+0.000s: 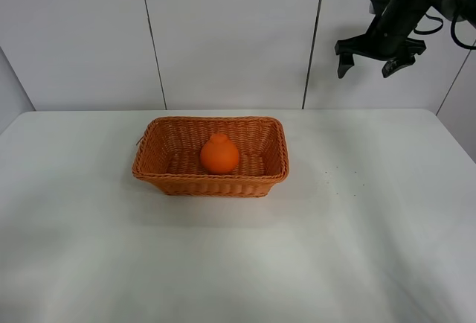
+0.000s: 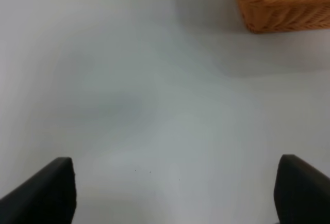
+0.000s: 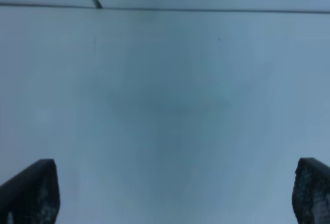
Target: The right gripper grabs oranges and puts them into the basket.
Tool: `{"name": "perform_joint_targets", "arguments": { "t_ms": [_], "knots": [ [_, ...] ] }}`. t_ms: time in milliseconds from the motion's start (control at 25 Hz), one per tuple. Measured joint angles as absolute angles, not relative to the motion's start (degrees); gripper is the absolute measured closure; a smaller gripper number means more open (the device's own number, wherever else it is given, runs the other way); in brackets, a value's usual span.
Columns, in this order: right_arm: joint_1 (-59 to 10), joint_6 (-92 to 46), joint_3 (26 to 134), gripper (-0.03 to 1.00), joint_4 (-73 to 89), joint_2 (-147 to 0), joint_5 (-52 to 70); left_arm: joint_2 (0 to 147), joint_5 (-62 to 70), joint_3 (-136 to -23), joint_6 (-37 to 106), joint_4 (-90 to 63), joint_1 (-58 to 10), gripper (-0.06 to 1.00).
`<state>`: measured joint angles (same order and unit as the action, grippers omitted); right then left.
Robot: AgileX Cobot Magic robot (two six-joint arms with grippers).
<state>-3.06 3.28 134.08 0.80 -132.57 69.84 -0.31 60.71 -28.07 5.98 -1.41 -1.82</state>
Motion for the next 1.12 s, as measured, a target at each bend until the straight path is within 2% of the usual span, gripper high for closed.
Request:
{"name": "perform_joint_targets", "arguments": {
  "t_ms": [400, 720, 1120],
  "knots": [
    [-3.1, 2.1, 117.8, 0.28, 1.0, -117.0, 69.8, -0.3, 60.7, -28.1, 6.0, -1.4, -1.8, 0.06],
    [-3.1, 1.9, 93.3, 0.28, 2.2, -92.5, 69.8, -0.3, 60.7, -28.1, 6.0, -1.4, -1.8, 0.06],
    [-3.1, 1.6, 60.6, 0.28, 3.0, -55.1, 69.9, -0.3, 60.7, -28.1, 6.0, -1.4, -1.8, 0.06]
  ]
}}
